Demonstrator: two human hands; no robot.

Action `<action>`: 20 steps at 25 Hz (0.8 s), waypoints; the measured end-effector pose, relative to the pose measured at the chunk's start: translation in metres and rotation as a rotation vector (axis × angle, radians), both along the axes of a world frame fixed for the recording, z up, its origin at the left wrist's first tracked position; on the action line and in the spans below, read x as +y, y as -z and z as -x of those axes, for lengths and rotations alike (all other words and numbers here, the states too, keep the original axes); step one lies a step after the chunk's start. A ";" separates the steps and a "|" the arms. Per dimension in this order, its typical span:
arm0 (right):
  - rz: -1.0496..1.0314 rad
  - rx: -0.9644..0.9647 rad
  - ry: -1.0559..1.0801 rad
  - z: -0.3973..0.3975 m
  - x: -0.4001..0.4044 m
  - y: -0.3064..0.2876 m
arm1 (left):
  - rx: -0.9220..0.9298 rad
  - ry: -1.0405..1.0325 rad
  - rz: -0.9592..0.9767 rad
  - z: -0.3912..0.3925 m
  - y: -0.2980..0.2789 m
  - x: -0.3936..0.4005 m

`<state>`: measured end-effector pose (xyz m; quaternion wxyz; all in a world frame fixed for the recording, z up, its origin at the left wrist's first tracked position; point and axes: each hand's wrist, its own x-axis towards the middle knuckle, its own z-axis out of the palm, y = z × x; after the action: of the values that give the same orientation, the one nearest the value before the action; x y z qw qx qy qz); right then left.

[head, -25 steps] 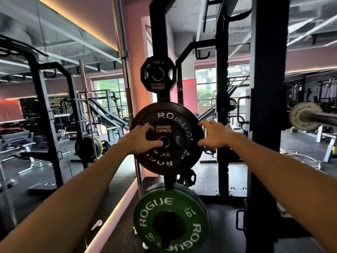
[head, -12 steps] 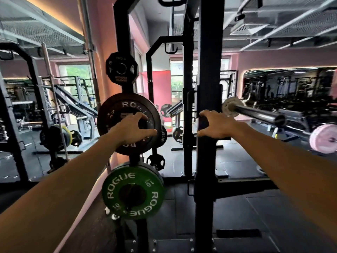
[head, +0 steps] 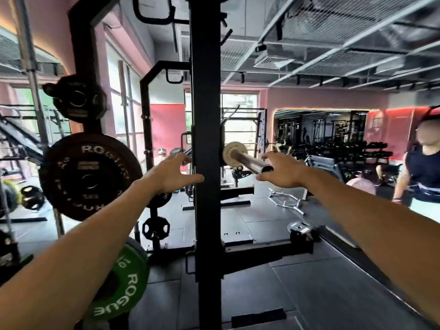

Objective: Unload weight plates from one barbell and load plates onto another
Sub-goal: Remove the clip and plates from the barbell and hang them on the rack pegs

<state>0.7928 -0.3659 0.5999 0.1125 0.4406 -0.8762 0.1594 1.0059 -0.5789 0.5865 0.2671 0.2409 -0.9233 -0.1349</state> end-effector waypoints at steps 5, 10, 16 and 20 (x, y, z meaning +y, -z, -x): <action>0.020 -0.020 -0.027 0.091 0.015 0.004 | -0.007 -0.038 -0.014 0.084 0.010 0.021; 0.017 -0.117 -0.055 0.167 -0.007 0.008 | -0.003 -0.124 -0.037 0.137 0.010 0.007; 0.037 -0.111 -0.072 0.247 -0.073 0.019 | 0.045 -0.165 0.004 0.223 0.019 -0.058; 0.045 -0.118 -0.101 0.303 -0.134 0.025 | 0.093 -0.137 0.002 0.291 0.022 -0.115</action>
<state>0.4894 -0.4994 0.5752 0.0622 0.4716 -0.8541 0.2103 0.7154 -0.6937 0.5650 0.3187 0.2968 -0.8913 -0.1264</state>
